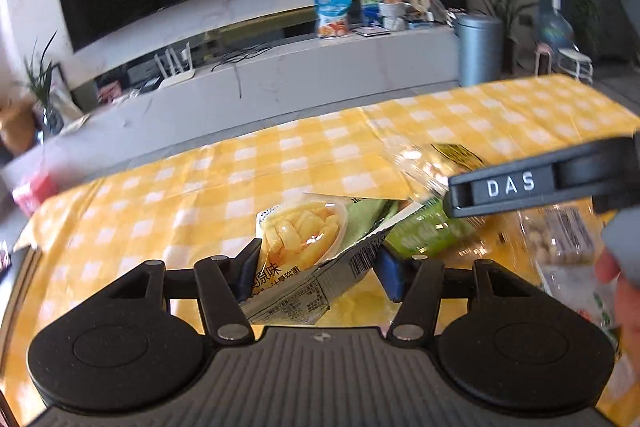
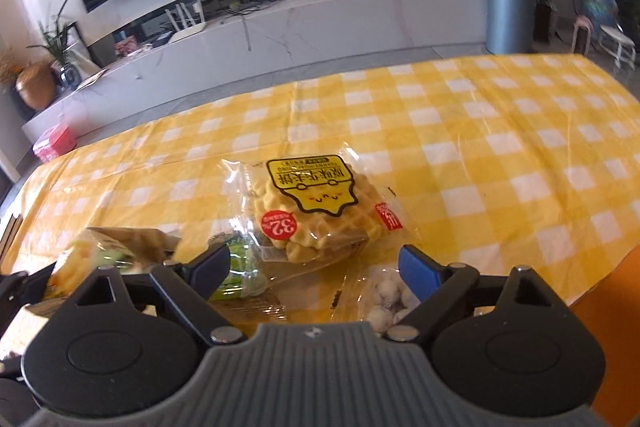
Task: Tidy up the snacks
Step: 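Grasp the yellow bread bag with the right tool while the left tool grasps the green-white snack bag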
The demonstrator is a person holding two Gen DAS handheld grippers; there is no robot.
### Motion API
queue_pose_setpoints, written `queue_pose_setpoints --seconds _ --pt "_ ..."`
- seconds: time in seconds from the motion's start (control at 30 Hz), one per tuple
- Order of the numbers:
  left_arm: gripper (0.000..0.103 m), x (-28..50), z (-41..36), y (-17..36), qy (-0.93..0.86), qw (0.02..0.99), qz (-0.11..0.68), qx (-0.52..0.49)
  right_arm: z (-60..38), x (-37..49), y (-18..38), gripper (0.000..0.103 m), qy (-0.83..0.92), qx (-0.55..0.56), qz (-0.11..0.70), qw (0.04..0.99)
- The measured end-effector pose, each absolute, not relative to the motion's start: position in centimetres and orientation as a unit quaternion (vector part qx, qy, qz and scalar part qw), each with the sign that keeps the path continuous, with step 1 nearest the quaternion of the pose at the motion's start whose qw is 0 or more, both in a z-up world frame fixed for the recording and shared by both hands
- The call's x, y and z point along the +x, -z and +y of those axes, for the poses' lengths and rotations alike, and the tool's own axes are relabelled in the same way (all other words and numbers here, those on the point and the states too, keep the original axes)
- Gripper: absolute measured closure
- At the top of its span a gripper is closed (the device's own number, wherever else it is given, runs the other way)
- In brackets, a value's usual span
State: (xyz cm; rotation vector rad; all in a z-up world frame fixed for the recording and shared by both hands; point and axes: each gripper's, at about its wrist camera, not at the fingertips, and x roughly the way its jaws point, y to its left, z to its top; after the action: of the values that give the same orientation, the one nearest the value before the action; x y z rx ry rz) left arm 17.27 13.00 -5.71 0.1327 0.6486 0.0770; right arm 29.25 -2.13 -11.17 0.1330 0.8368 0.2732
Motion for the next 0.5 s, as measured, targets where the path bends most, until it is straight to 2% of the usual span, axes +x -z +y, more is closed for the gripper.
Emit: queue_pose_setpoints --seconds 0.13,0.2,0.23,0.3,0.4,0.5 --pt "0.036 17.6 13.3 5.6 -0.039 0.943 0.325 0.053 -2.2 30.0 11.6 0.023 -0.115 0.096 0.413 0.898" --pt "0.036 17.7 13.0 5.8 -0.038 0.942 0.329 0.054 -2.2 30.0 11.7 0.041 -0.116 0.11 0.418 0.894" --pt "0.036 17.6 12.8 5.9 -0.037 0.942 0.329 0.055 -2.2 29.9 11.7 0.046 -0.117 0.112 0.418 0.894" --pt "0.036 17.6 12.6 5.9 -0.035 0.942 0.33 0.056 -2.1 29.5 11.6 0.071 -0.12 0.109 0.413 0.896" --pt "0.036 17.5 12.4 5.8 -0.032 0.942 0.331 0.055 -2.1 29.3 11.7 0.089 -0.121 0.104 0.415 0.896" --pt "0.036 17.3 12.2 5.6 -0.031 0.942 0.329 0.057 -2.7 29.3 11.9 0.097 -0.119 0.11 0.416 0.895"
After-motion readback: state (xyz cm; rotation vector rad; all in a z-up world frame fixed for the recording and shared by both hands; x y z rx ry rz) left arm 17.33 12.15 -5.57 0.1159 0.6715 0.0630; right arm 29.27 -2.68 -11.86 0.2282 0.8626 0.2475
